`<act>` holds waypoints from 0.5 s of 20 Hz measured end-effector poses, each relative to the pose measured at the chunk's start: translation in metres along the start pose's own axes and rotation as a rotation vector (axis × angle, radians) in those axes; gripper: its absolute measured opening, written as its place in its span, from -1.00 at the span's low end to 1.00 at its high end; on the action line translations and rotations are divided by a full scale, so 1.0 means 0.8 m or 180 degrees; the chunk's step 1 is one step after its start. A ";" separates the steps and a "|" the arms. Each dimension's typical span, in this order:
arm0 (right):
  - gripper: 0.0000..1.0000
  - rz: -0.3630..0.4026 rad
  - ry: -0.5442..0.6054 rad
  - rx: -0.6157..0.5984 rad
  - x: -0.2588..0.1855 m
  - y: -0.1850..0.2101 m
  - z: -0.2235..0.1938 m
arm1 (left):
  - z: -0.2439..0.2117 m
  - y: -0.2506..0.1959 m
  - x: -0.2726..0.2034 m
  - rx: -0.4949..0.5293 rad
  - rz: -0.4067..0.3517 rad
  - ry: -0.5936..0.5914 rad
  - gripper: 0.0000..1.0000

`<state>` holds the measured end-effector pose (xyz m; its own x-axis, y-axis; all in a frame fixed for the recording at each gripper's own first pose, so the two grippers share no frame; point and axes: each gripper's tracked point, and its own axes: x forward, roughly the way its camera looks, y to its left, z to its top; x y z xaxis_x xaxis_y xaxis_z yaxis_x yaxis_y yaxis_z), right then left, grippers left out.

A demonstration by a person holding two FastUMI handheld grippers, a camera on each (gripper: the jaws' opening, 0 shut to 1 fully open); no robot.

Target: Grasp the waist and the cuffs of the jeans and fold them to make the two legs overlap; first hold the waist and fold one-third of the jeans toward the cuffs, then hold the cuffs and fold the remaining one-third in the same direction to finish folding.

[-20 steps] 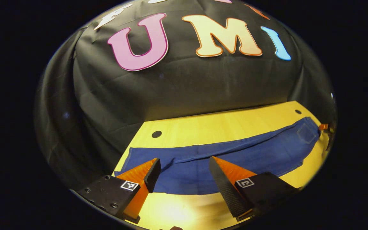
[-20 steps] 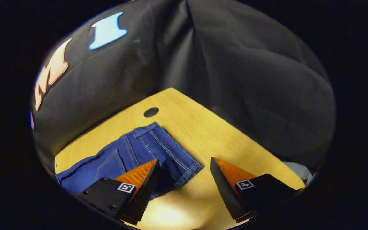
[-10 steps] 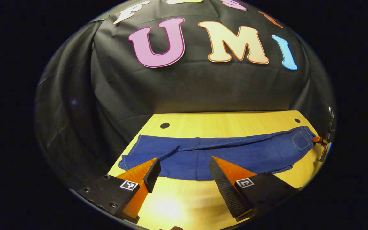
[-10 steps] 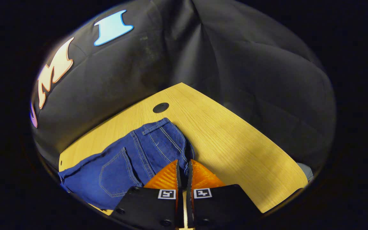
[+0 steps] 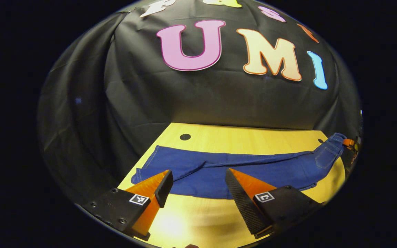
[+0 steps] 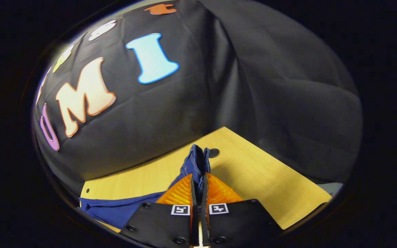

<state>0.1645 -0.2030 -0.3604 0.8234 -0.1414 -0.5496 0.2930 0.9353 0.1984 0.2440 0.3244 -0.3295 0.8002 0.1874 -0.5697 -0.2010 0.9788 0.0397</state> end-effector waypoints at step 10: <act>-0.89 0.0582 -0.0430 -0.0224 -0.065 0.003 0.009 | 0.005 0.122 0.030 -0.0030 -0.0096 0.0014 0.91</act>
<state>0.1258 -0.1959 -0.3252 0.9185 -0.0052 -0.3953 0.1024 0.9689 0.2251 0.2457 0.4249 -0.3361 0.8034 0.1575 -0.5742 -0.1821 0.9832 0.0149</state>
